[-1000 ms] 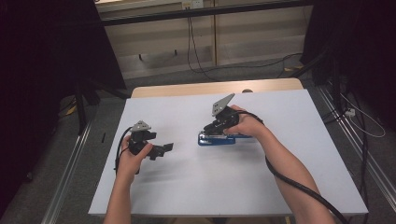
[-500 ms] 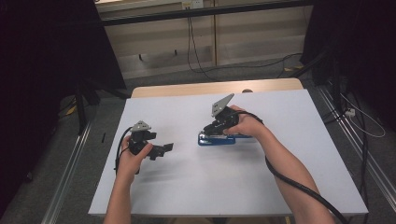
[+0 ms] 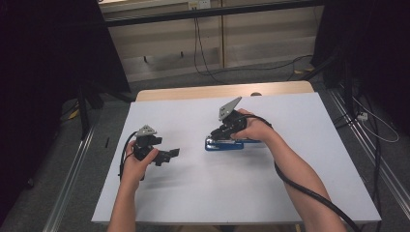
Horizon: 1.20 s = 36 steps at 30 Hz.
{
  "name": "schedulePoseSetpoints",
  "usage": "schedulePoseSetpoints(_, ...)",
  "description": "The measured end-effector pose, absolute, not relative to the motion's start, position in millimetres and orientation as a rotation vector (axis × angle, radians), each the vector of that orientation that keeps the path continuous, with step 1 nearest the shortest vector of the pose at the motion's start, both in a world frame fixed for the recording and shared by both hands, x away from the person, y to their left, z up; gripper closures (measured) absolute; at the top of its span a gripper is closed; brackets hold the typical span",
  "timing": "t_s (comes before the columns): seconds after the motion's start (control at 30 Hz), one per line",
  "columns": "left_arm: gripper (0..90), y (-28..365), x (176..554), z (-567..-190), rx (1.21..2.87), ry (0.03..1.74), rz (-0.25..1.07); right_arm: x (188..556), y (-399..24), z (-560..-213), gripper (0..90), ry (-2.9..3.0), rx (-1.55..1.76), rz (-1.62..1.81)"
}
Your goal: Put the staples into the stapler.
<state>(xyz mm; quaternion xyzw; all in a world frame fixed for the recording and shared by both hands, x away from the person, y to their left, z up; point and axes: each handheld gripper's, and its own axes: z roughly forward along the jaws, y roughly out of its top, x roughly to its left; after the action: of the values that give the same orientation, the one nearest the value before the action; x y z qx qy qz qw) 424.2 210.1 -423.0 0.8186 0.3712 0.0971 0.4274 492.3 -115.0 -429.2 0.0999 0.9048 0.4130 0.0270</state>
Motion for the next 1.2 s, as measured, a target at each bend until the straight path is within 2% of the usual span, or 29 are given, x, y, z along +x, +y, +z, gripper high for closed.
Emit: schedulePoseSetpoints(1.2, 4.9, 209.1, 424.3, -423.4, 2.051, 0.925, 0.238, 493.3, -117.4, -426.9, 79.0, 2.790, 0.312, 1.260)
